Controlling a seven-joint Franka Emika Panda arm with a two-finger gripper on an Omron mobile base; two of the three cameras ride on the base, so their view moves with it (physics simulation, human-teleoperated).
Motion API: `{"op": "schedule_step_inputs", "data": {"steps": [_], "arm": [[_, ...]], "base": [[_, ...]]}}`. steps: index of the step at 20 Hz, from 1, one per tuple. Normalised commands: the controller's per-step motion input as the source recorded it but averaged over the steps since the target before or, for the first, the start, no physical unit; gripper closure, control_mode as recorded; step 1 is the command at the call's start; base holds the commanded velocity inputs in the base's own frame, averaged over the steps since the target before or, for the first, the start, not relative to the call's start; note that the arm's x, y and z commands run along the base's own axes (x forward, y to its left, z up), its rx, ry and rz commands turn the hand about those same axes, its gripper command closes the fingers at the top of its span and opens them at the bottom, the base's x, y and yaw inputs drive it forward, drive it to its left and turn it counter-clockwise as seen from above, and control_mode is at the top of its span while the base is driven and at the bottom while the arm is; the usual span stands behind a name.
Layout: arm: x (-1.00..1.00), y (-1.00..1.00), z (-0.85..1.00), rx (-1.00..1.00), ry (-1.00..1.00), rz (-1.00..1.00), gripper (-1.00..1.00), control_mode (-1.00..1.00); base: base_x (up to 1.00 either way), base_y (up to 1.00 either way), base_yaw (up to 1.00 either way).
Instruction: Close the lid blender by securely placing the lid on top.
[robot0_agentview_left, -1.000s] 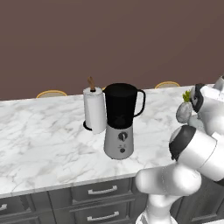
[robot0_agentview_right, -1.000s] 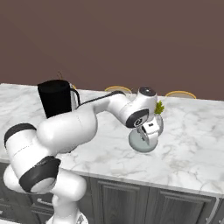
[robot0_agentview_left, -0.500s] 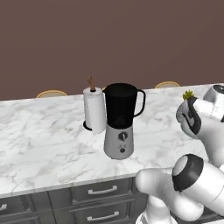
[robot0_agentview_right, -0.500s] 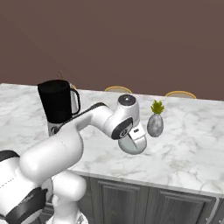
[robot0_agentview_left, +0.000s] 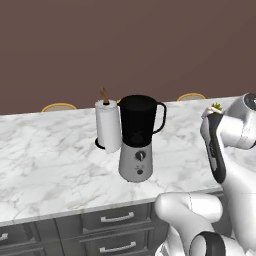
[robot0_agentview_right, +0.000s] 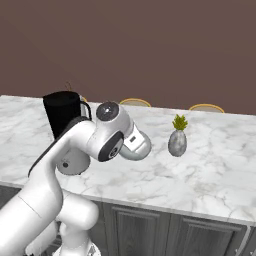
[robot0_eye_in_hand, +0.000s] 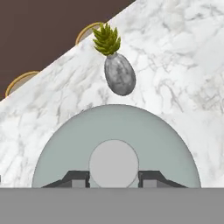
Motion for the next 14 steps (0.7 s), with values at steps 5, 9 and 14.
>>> {"op": "schedule_step_inputs", "data": {"steps": [5, 9, 14], "arm": [[0.00, 0.41, 1.00, -0.13, -0.12, 0.21, 1.00, -1.00], [0.00, 0.48, 1.00, -0.14, -0.08, 0.25, 1.00, -1.00], [0.00, 0.44, 1.00, -0.14, -0.07, 0.27, 1.00, -1.00]], "base": [[0.00, 0.00, 0.00], [0.00, 0.00, 0.00], [0.00, 0.00, 0.00]]}}
